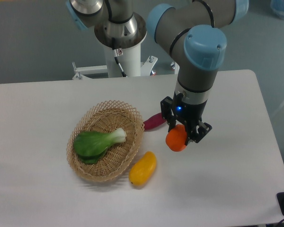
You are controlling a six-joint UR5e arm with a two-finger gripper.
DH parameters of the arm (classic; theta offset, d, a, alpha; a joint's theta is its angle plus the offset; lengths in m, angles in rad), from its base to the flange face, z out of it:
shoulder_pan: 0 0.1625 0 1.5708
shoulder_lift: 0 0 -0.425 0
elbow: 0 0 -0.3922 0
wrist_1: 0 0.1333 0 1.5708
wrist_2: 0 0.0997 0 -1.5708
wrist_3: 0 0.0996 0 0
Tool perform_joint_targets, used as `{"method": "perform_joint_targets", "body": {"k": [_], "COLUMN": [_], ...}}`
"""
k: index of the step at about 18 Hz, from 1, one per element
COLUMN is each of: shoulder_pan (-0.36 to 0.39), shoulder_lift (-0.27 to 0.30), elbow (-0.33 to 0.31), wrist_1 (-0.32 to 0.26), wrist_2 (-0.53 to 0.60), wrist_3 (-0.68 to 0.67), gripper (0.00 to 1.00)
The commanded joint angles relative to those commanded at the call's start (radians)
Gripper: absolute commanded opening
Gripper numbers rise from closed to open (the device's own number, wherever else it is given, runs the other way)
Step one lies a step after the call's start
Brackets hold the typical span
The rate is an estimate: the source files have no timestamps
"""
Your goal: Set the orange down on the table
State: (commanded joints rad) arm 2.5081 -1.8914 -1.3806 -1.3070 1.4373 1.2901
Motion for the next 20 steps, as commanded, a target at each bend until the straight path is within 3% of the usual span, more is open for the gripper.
{"method": "perform_joint_targets", "body": {"k": [10,14,20], "shoulder_pan": [-0.002,-0.003,-0.041], "shoulder_lift": [-0.006,-0.035,-0.130], "elbow": [-0.003,0.015,0.009], "wrist_1": [0.003,0.008,0.179], "wrist_2": [0.014,0.029,0.069], "wrist_3": [-0.011,-0.023,-0.216], "gripper": [0.47,0.47,0.47]}}
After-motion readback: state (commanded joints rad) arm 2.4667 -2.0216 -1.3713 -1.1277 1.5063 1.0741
